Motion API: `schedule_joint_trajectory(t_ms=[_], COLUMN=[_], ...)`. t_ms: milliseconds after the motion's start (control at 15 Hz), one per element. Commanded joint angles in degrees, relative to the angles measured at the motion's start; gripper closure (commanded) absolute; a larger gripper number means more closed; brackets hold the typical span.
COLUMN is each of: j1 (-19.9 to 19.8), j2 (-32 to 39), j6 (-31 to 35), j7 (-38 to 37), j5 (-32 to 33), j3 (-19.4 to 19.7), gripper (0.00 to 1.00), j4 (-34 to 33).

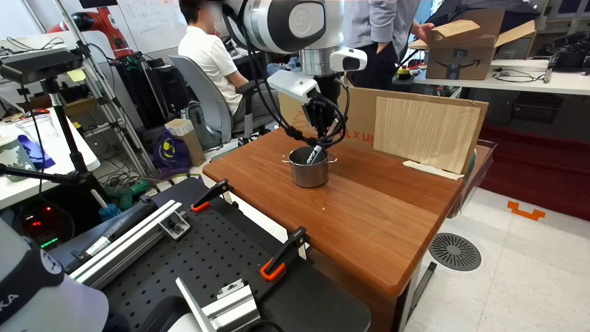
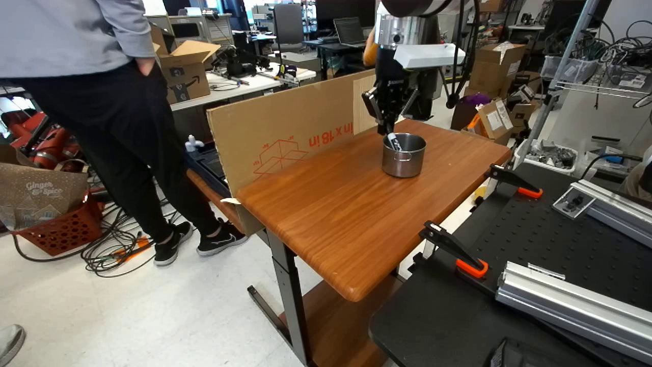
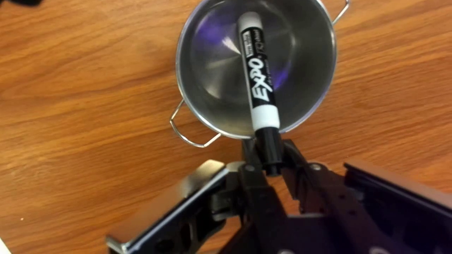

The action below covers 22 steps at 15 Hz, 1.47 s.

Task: Take the marker out of the pot and put it on the table

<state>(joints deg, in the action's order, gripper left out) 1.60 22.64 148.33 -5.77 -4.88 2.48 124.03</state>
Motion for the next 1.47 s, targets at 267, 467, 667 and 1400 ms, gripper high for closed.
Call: schedule_joint_trajectory(t_ms=[267, 467, 667, 1400], j1=[-0.5, -0.4, -1.8, -9.6], j2=[-1.4, -3.8, -8.7, -13.2], j6=[-1.3, -1.3, -0.1, 0.1], j7=[-0.3, -0.4, 1.6, 13.5], j5=[0.4, 1.1, 0.0, -6.4], j3=[-0.6, -0.2, -0.2, 2.0], gripper=[0.95, 0.95, 0.95, 0.95], j4=[0.1, 1.4, 4.1, 7.1])
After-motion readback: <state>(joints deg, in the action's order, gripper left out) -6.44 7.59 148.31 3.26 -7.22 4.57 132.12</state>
